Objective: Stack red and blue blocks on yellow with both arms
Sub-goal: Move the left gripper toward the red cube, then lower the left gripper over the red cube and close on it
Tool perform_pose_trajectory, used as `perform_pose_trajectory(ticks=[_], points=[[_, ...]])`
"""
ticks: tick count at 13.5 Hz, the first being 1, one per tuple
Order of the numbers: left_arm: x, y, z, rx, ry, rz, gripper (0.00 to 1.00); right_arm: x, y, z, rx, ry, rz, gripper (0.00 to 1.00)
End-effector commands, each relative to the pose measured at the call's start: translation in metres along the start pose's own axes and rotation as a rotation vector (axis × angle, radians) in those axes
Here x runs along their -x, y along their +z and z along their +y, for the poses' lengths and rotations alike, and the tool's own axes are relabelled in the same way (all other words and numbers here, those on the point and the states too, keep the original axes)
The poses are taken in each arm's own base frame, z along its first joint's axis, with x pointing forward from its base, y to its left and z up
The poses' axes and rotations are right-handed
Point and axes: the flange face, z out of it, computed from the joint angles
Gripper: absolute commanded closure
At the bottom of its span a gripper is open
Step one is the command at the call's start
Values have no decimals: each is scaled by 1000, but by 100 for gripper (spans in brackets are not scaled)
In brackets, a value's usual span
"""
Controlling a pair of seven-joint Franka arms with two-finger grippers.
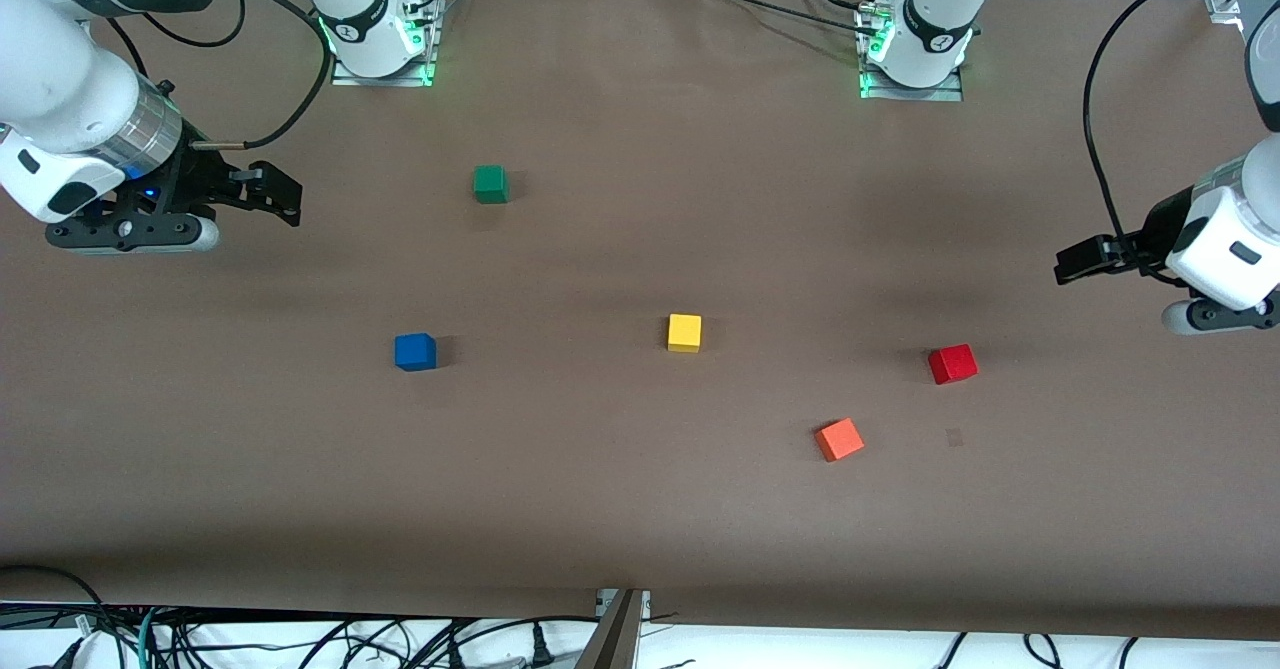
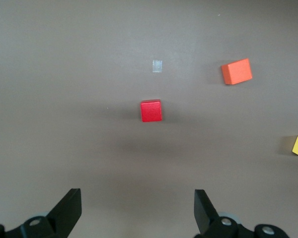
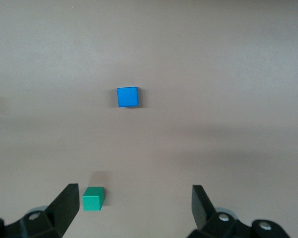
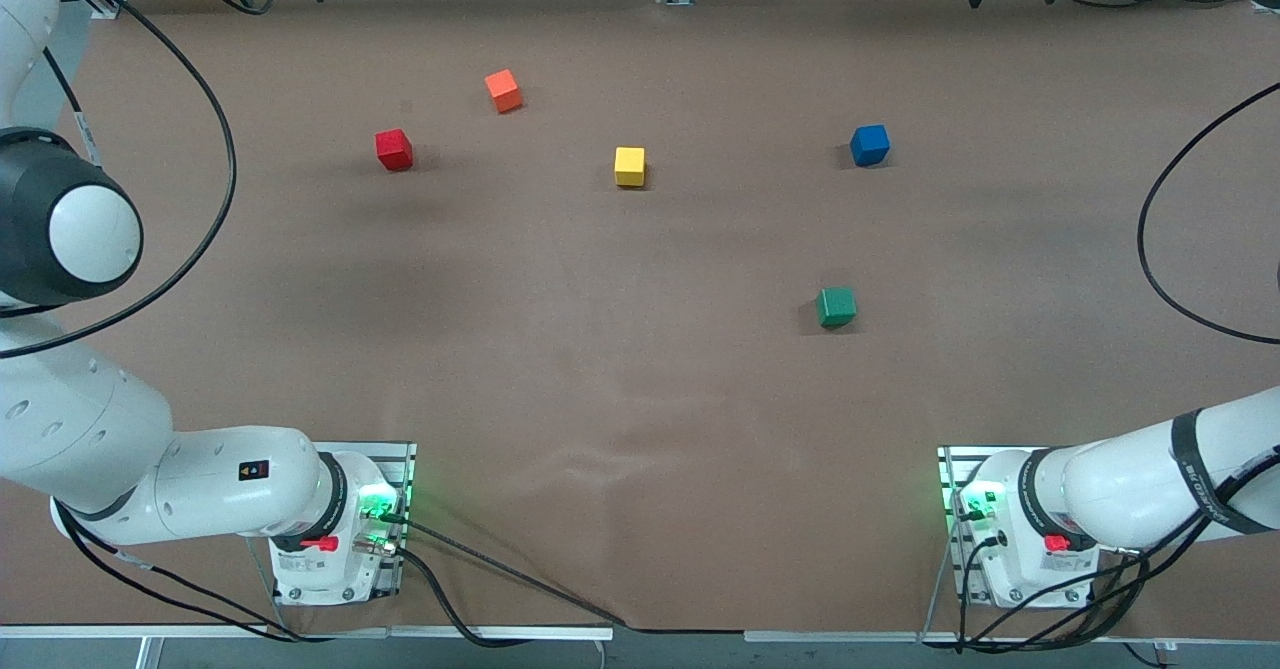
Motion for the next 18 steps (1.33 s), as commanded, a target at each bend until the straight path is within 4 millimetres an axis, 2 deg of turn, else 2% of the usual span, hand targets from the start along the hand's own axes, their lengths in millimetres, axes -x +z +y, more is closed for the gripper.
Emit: perform_pose_trajectory(ticks=[1,4,7,9,12,15,18], points=[[-32,45,-5,18,3,-48,0,-1,-6,1,4,-6,2,0],[-56,98,-5,27,-10,-74,0,-1,-6,1,4,-6,2,0],[-77,161,-1,30,-26,-80,0,-2,-6,1,4,-6,3,0],[-80,199,0,36,-29,-65,0,-2,-6,2,4,-6,3,0],[-73,252,3,47,-51,-15,0,-2,-6,1,4,-7,3,0],[-77,290,-6,57,-71,15,0,-1,-6,1,4,-7,2,0],[-77,310,-15,67,-89,36,0,-2,-7,1,3,-7,5,0]])
